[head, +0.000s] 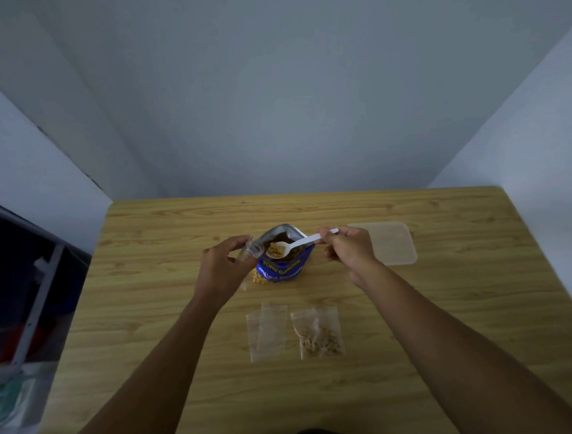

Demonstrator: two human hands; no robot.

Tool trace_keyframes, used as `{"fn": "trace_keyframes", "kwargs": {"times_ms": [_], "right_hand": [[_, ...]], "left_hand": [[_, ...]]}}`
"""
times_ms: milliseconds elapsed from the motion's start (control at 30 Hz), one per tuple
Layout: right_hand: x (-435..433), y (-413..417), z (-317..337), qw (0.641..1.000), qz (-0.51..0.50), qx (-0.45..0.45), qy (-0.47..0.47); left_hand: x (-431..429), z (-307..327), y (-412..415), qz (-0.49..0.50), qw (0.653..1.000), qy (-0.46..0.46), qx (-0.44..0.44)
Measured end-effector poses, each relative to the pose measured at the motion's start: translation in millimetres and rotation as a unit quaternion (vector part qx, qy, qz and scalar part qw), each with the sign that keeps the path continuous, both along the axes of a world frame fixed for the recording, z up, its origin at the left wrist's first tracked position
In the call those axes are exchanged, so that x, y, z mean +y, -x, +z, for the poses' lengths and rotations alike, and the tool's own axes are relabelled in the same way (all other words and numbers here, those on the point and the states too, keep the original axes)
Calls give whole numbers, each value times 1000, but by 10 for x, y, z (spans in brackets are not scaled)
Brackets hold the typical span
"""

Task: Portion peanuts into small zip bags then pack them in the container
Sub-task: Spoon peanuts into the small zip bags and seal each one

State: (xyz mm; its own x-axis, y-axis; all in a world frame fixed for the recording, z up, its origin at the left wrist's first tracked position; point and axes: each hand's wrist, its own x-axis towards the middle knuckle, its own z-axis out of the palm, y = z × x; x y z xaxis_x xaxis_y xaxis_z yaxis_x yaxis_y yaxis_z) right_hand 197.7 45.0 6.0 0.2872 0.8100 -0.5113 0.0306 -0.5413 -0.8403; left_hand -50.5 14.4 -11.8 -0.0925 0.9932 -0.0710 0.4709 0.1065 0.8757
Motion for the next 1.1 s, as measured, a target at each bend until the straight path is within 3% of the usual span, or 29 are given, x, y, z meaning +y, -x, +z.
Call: {"fn": "trace_keyframes", "kwargs": {"times_ms": [267,433,600,733,900,1000,1100], "right_hand": [[81,-67,54,1000,-10,26,0],[162,-85,303,998,1,48,-35],[203,-36,556,994,58,-3,-88],[200,110,684,974,137,-53,-174],[172,176,861,901,303,-148,-271],[191,99,954,890,317,-150,-293],[207,-7,978,910,254,-117,-306]], "left_hand": [[18,46,-31,7,1000,-11,-9],[108,88,-69,-9,998,-50,32],[183,148,-188,-35,994,-88,49],[220,235,-328,-44,994,-89,35],[220,266,-377,-46,995,-81,27],[190,280,-335,-31,995,-90,24],[142,266,-252,-7,995,-98,12]]}}
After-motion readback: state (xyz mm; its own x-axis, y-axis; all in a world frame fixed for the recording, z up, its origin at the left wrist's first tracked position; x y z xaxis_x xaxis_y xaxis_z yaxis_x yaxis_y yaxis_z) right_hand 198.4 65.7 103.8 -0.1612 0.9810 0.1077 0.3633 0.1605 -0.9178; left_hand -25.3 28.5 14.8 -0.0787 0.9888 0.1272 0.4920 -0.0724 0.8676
